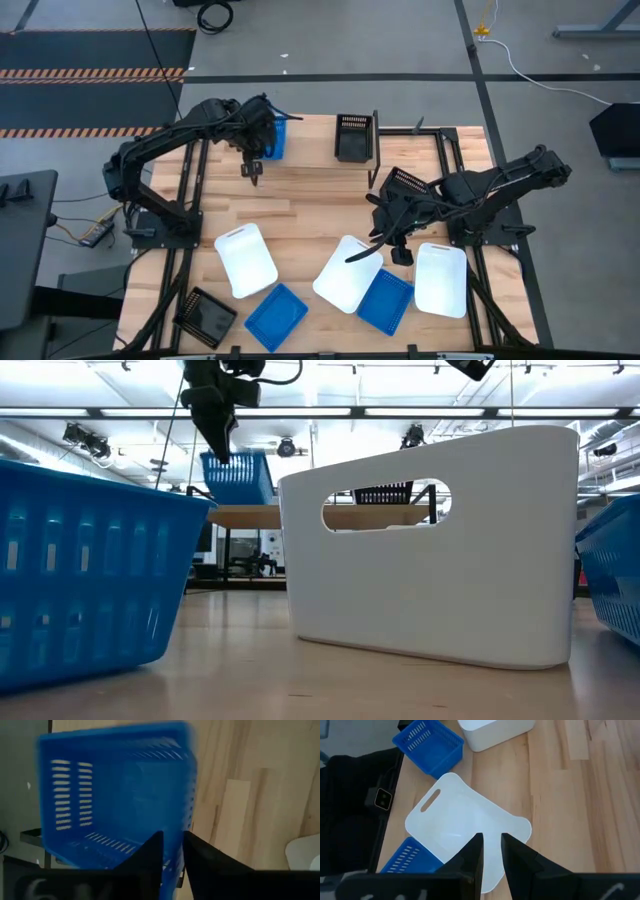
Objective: Stack baskets on shelf by color
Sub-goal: Put the top left blue bin on the shelf
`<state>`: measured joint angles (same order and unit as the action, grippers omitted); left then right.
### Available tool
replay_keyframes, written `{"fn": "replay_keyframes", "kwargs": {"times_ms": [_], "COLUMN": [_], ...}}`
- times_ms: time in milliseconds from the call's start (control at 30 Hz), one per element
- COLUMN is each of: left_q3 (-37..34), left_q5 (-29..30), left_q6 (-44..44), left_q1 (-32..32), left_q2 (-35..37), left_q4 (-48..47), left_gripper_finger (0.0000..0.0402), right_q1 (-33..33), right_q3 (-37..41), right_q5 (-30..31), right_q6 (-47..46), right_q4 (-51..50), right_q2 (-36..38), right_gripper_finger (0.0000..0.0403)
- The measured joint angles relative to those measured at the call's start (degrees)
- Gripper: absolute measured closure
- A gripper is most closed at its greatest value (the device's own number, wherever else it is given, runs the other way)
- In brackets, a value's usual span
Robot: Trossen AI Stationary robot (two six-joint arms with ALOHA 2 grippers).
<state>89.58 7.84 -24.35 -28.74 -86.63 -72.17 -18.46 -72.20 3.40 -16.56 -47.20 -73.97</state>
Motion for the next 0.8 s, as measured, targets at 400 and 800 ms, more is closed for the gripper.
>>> {"fn": "replay_keyframes", "kwargs": {"times_ms": [400, 800], "left_q3": [0.0, 0.0], "left_q5": [0.0, -2.2], "left_q6": [2.6, 10.7], "left_q1": [-0.1, 7.7], "left_q2": [0.0, 1.6], "left_q4": [1.3, -3.3], "left_gripper_finger": [0.0242, 0.024], "right_q1": [0.0, 0.0], "right_q3": [0.0, 0.0], "right_q5": [0.0, 1.3], "right_q6": [0.0, 0.1], "right_q4": [0.0, 0.0], "right_q2": [0.0, 0.0], "right_gripper_finger": [0.0328, 0.0328]}}
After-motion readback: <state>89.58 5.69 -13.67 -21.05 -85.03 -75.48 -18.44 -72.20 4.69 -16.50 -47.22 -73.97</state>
